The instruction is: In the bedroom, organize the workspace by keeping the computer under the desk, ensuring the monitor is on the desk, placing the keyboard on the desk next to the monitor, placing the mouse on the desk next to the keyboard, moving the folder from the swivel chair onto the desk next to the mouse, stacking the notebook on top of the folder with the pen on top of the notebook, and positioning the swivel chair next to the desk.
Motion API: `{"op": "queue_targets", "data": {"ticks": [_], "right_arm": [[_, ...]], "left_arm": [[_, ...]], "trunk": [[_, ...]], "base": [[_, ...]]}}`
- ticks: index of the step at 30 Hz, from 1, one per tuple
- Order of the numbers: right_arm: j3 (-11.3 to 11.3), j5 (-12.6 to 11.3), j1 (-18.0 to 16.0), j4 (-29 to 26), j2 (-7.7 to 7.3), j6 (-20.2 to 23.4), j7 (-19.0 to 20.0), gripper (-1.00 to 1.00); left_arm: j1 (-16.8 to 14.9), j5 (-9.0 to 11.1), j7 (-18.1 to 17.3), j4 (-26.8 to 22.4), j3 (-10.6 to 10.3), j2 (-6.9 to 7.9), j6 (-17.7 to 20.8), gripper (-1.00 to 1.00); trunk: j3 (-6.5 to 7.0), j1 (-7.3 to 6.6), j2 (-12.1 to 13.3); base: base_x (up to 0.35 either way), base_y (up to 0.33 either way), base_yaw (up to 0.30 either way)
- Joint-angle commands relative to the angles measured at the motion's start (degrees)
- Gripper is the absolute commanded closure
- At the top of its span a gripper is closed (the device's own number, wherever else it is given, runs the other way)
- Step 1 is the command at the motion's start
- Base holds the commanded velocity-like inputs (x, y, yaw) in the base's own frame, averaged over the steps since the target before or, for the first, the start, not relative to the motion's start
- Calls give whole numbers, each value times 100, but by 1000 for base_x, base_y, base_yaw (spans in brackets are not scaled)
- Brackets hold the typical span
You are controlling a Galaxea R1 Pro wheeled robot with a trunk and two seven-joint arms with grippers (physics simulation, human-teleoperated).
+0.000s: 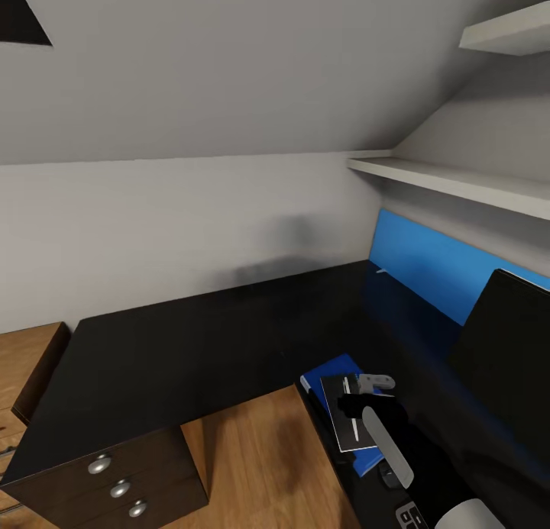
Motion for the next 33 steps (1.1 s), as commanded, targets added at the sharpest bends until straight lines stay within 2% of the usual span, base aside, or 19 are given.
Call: {"op": "queue_targets", "data": {"ticks": [1, 11, 21, 29, 33], "right_arm": [[21, -61, -6, -8, -8, 8, -60, -100], [-1, -69, -6, -229, -18, 1, -70, -100], [34, -181, 1, -1089, 10, 14, -86, -100], [118, -219, 4, -1216, 144, 10, -89, -100], [293, -217, 9, -1221, 185, 7, -90, -100]], "left_arm": [[-1, -62, 53, 0, 14, -2, -10, -100], [-3, -62, 52, 0, 14, -2, -5, -100], [0, -62, 51, 0, 14, -2, -5, -100], [-1, -62, 53, 0, 15, -2, -5, -100], [-2, -62, 53, 0, 15, -2, -5, -100]], "trunk": [[-7, 1, -6], [-7, 1, -6], [-9, 1, -6], [-25, 1, -6], [-35, 1, -6]], "base": [[0, 0, 0], [0, 0, 0], [0, 0, 15], [0, 0, 198], [0, 0, 252]]}}
